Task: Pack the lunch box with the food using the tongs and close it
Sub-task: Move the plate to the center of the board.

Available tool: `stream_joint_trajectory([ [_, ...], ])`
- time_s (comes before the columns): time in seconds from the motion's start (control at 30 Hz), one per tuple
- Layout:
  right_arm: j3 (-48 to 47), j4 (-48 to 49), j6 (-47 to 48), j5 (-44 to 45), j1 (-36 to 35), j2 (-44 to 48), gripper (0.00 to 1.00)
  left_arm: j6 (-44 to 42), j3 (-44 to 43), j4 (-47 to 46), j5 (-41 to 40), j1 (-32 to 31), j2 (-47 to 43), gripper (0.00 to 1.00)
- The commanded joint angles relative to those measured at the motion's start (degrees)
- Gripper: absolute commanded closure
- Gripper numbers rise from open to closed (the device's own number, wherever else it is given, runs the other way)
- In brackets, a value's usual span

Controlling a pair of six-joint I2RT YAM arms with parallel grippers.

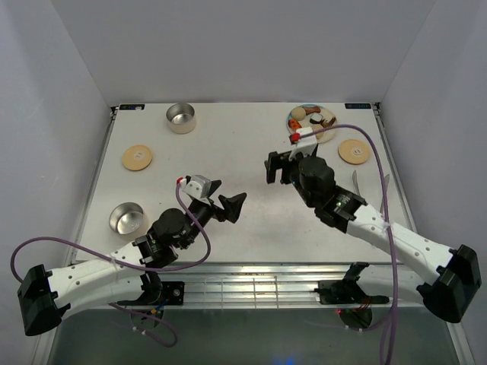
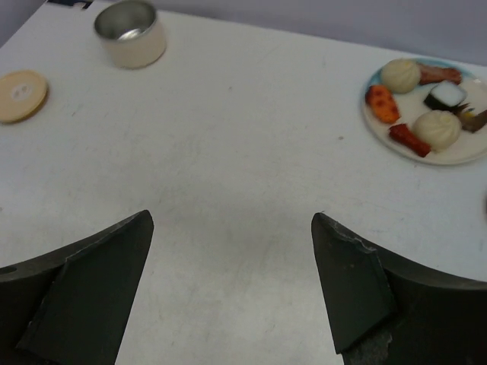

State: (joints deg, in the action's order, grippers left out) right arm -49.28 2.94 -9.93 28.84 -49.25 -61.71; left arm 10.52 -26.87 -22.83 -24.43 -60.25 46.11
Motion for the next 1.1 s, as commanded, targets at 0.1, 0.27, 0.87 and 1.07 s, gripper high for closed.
stream_joint_trajectory([
  [0.1,-15.66,-1.27,-1.65,-3.76,19.6,-13.85,0.06,-1.12,2.09,-3.53,-3.25,-0.31,-1.28,0.02],
  [0.27,-26.97,-1.79,-1.76,-13.01,31.67,-29.93,0.14,-1.56,2.88,-4.68,-4.4,-0.31,0.39,0.03],
  [0.87,-45.21,-7.1,-3.18,-29.52,47.32,-56.06,0.48,-1.65,3.14,-6.35,-2.73,-0.22,1.44,0.04],
  [1.07,-40.02,2.59,5.01,-47.63,47.06,-55.45,0.54,-1.74,2.97,-6.35,-2.47,-0.31,1.88,0.04],
])
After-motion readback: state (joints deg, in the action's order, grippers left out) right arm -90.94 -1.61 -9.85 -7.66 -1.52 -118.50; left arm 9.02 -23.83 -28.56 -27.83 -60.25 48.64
